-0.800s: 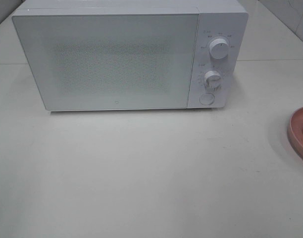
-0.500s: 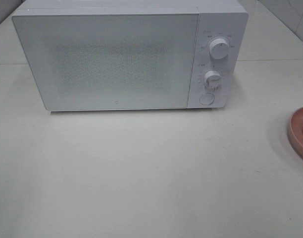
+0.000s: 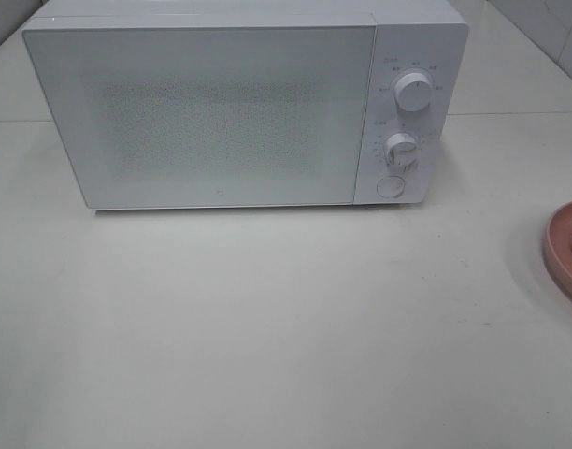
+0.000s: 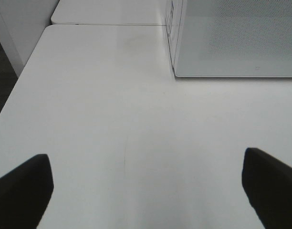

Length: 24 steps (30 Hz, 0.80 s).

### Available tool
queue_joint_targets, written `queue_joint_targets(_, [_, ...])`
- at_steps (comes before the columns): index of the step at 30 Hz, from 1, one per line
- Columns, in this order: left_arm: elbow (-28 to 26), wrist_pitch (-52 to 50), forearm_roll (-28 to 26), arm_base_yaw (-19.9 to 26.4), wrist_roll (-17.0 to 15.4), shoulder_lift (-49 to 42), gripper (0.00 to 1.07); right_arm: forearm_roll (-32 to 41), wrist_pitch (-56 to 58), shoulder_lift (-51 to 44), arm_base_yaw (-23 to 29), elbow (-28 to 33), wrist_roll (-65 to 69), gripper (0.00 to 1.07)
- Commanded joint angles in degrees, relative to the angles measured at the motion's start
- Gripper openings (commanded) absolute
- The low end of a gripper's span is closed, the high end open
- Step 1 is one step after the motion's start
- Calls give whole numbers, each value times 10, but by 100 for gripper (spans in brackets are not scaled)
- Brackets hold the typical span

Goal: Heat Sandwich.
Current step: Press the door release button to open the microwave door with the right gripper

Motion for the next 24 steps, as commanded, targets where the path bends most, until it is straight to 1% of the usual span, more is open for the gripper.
queue_joint_targets(1, [1, -4, -4, 1, 1, -17, 101, 1, -28, 24, 2, -5, -2, 76])
queue_joint_targets(2, [1, -4, -4, 1, 1, -17, 101, 1, -28, 24, 2, -5, -2, 76])
queue_joint_targets(10, [1, -4, -4, 1, 1, -17, 101, 1, -104, 121, 2, -5, -2, 76])
queue_joint_targets(12, [1, -4, -4, 1, 1, -17, 101, 1, -112, 131, 2, -5, -2, 76])
queue_joint_targets(24, [1, -4, -4, 1, 1, -17, 101, 1, -234, 259, 2, -5, -2, 76])
